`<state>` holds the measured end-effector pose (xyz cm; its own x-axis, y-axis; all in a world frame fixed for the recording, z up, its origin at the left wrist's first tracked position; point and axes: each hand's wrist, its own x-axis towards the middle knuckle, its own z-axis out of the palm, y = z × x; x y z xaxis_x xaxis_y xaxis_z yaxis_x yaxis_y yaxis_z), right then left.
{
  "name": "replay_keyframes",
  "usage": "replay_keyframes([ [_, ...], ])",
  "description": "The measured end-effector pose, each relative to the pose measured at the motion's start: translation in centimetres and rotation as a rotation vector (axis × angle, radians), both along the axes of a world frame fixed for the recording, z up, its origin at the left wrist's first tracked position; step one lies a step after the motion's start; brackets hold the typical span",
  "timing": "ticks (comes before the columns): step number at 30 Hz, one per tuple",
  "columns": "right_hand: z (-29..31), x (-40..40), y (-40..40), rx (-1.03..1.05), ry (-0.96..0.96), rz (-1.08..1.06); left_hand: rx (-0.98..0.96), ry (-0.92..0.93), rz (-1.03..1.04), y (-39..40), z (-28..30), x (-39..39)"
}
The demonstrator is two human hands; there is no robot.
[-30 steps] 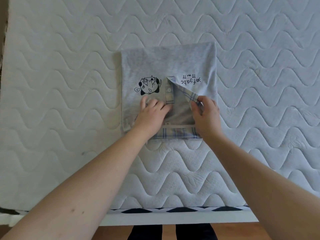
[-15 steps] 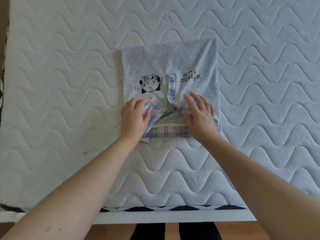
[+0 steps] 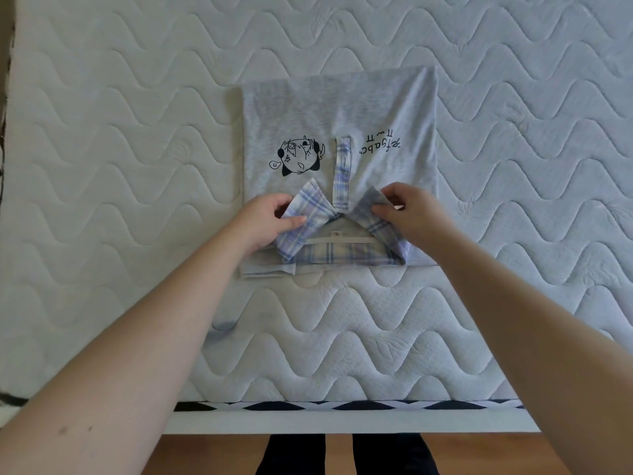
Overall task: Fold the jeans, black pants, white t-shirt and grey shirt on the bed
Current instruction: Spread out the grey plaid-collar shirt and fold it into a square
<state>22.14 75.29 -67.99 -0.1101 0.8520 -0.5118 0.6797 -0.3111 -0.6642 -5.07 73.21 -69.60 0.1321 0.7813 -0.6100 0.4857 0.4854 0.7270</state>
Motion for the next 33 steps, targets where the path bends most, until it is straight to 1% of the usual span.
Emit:
replay_keyframes([
  [2,-0.1,-0.9,-0.1,0.024,-0.01,0.105,0.008,-0.023,0.002,0.4,-0.2,0.6],
  [4,-0.6,-1.6,-0.2,0.05,-0.033,0.165,0.049,0.053,-0.026,0.9,-0.4,1.4],
  [7,-1.3,-2.3,-0.2,0.113,-0.106,0.119,0.15,0.225,-0.087,1.4,-0.9,2.6],
  [10,-1.9,-2.8,-0.1,0.18,-0.199,0.036,0.228,0.26,-0.049,1.1,-1.5,3.4],
  [12,-2.4,-3.1,-0.4,0.255,-0.345,0.073,0.265,0.242,0.029,0.7,-1.8,3.6],
  [14,-2.9,-3.2,-1.0,0.344,-0.509,0.104,0.302,0.249,0.05,0.0,-2.0,3.6],
  [15,-3.0,-3.1,-1.3,0.362,-0.536,0.084,0.317,0.258,0.06,-0.3,-1.9,3.5],
  [17,-3.0,-2.4,-1.7,0.354,-0.499,0.002,0.372,0.256,0.095,-1.4,-1.5,3.2],
  [18,-3.0,-2.0,-2.0,0.34,-0.46,-0.053,0.435,0.291,0.104,-2.1,-1.3,3.0],
  [21,-2.4,-0.7,-4.2,0.361,-0.361,-0.198,0.634,0.557,0.134,-5.3,-0.7,2.4],
  [22,-2.0,-0.5,-5.4,0.394,-0.35,-0.201,0.695,0.627,0.142,-6.4,-0.6,2.3],
  [24,-1.5,-0.2,-8.1,0.443,-0.372,-0.119,0.784,0.688,0.098,-8.4,-0.8,2.2],
  [26,-1.3,-0.1,-10.1,0.457,-0.425,0.008,0.788,0.663,0.022,-9.6,-1.3,2.2],
  [28,-1.4,-0.2,-10.9,0.432,-0.446,0.064,0.731,0.597,0.0,-10.0,-1.5,2.6],
  [33,-1.6,-0.8,-9.8,0.352,-0.384,-0.052,0.467,0.567,0.134,-9.3,-1.2,3.9],
])
